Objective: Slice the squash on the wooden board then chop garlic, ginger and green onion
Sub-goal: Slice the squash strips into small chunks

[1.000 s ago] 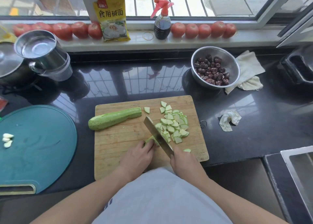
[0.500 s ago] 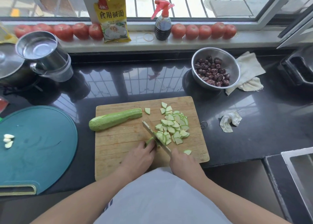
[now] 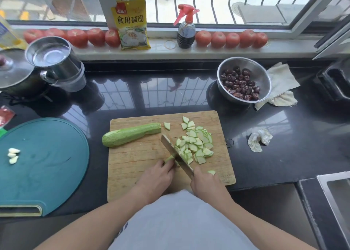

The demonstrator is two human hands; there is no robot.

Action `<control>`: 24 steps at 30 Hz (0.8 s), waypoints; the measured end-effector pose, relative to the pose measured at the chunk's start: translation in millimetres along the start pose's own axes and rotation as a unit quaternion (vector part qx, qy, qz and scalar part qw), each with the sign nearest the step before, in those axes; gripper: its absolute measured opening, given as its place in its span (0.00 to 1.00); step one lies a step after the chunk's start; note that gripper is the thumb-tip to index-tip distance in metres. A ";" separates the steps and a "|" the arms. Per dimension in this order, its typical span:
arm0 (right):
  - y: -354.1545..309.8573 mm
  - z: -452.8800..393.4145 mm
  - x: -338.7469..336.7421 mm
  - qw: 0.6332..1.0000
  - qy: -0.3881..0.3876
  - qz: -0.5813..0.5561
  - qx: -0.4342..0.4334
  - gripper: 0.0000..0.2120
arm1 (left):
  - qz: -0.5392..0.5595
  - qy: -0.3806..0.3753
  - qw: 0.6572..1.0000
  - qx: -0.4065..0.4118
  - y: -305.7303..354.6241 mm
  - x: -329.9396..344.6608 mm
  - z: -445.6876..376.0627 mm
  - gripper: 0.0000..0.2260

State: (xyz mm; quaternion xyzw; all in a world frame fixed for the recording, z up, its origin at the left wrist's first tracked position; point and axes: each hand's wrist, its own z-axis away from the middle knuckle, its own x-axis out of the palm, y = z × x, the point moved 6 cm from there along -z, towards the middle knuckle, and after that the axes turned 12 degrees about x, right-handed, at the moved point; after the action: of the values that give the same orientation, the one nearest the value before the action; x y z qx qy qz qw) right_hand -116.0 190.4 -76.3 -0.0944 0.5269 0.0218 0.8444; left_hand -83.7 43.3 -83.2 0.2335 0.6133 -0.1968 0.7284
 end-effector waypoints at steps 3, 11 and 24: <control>-1.7 3.2 -1.8 1.000 0.001 0.028 0.003 0.03 | 0.002 0.003 1.000 -0.007 -0.7 -1.1 0.2 0.25; -1.0 -8.9 13.8 0.999 -0.037 0.021 0.025 0.03 | 0.009 0.019 1.000 -0.005 -1.7 0.3 -1.7 0.19; -1.0 2.0 -3.3 0.999 -0.025 -0.042 0.016 0.13 | 0.074 -0.022 0.997 -0.024 -7.1 14.4 5.5 0.27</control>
State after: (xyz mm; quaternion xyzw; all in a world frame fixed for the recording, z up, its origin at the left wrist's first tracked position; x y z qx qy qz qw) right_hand -115.5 190.0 -72.3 -0.1019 0.5019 -0.0196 0.8587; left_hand -80.9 34.2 -97.3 0.2564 0.5825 -0.1331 0.7598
